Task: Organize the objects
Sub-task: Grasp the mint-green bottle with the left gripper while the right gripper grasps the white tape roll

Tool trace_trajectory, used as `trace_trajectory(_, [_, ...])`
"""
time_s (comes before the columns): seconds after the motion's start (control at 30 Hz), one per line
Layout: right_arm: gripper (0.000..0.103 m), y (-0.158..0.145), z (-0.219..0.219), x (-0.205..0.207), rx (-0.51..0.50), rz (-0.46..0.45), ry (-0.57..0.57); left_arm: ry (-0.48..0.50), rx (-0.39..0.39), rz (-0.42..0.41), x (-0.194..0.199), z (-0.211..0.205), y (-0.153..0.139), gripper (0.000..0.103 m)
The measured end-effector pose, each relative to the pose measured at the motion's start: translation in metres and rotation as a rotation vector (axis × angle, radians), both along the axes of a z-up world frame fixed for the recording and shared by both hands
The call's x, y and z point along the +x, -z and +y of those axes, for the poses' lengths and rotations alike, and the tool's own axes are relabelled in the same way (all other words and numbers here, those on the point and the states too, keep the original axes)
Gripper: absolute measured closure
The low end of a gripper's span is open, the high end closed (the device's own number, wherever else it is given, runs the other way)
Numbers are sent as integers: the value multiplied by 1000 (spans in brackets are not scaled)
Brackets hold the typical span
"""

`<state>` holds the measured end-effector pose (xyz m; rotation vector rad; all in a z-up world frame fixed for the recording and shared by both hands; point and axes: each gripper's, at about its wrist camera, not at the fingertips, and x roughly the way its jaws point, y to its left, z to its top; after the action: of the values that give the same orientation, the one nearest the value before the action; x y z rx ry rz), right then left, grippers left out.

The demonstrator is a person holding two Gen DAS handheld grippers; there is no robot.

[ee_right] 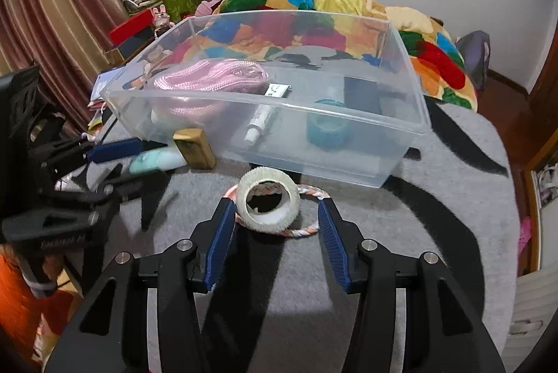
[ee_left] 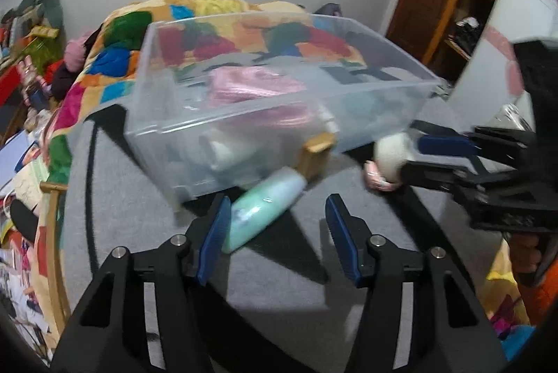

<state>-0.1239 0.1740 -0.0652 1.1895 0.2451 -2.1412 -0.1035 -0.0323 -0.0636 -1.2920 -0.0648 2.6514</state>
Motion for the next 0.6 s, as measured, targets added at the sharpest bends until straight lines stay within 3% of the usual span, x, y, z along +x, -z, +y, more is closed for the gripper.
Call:
trace_trajectory(0.07, [57,1,-1,0,-11,-5,-2,59,12,-11,8,10,-1,65])
trace_trajectory(0.1, [57,1,-2,-1,-13,-6,-1,72,11,-16,10,13,-1,66])
trace_trajectory(0.2, [57,4,-5,-3,-15,-10,1,93,-37,3,22,23,-6,66])
trace_trajectory(0.33, [57,5,-10,-1,-16,-4,-4,45,-75,38,20,13,-14,65])
trace_trajectory(0.4, [57,4,-11,1,-16,3,-5,0,-91,19,9,2,-10,61])
trace_trajectory(0.5, [68,2,-11,4,-16,17,-5,-39,-99,-23,-3,-6,0,60])
trace_trajectory(0.6, [68,-2,-8,6,-25,33,-1,-50,-87,-44,-9,-8,10,56])
